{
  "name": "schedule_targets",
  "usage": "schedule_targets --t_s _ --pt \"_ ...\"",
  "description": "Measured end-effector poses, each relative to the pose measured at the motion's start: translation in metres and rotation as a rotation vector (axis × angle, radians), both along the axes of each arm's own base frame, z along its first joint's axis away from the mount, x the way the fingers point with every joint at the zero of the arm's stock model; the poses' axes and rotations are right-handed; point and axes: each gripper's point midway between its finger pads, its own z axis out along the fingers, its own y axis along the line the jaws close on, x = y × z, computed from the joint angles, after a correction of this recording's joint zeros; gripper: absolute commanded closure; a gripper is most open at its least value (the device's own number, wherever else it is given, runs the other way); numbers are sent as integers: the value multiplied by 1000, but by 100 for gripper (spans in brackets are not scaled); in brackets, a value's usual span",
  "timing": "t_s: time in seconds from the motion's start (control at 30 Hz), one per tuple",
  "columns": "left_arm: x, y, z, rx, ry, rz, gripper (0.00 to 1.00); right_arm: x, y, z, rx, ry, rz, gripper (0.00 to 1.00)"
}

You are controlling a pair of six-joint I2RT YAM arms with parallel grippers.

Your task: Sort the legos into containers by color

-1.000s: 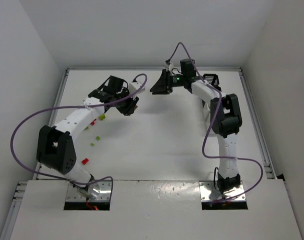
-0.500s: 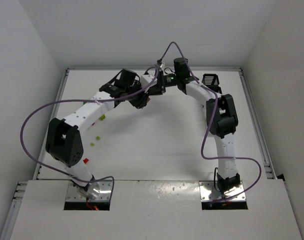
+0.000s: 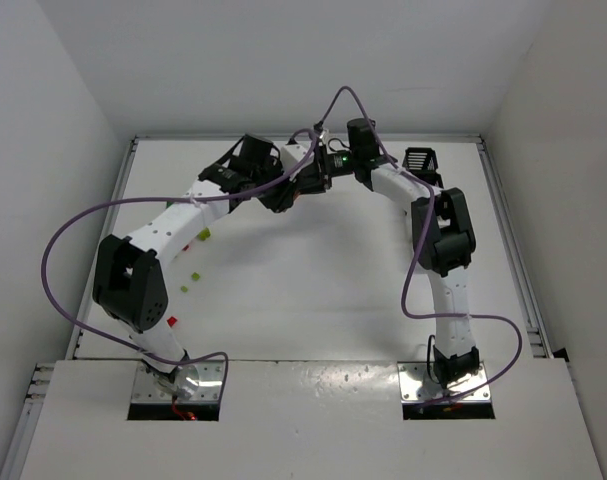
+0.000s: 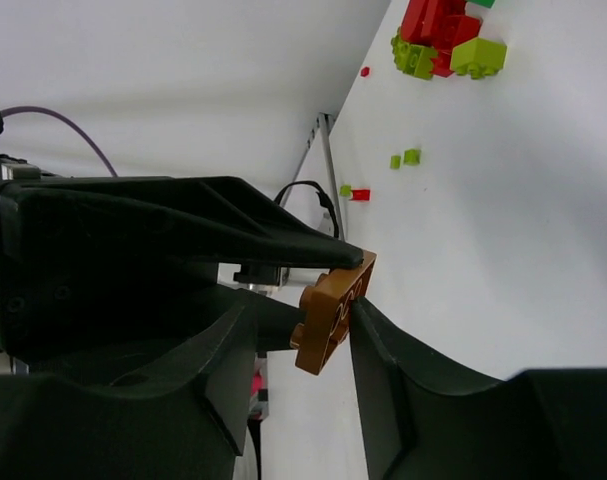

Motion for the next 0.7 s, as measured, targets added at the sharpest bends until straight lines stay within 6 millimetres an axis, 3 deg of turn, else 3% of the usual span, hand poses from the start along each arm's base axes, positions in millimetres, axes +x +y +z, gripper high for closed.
schedule_targets --t_s 0.2,0.3,0.4,0.43,0.47,0.5,0.7 --pt "6 2 6 -9 -17 13 82 -3 -1 -2 1 16 8 73" --pt "6 2 6 -8 -16 13 82 -3 -1 -3 1 17 9 86" --pt "5 1 6 -10 -13 7 66 -3 -3 -6 -2 26 3 93" --pt "4 1 5 -8 -10 2 58 -4 -4 -6 -2 29 5 97" --pt "3 1 5 -6 -7 -2 41 -4 -4 -7 -1 31 8 98" --pt "2 1 4 -4 -5 -10 35 -5 -4 -8 -1 30 9 98" --pt "-3 5 6 -25 8 -4 20 13 -20 -19 -58 -22 -67 100"
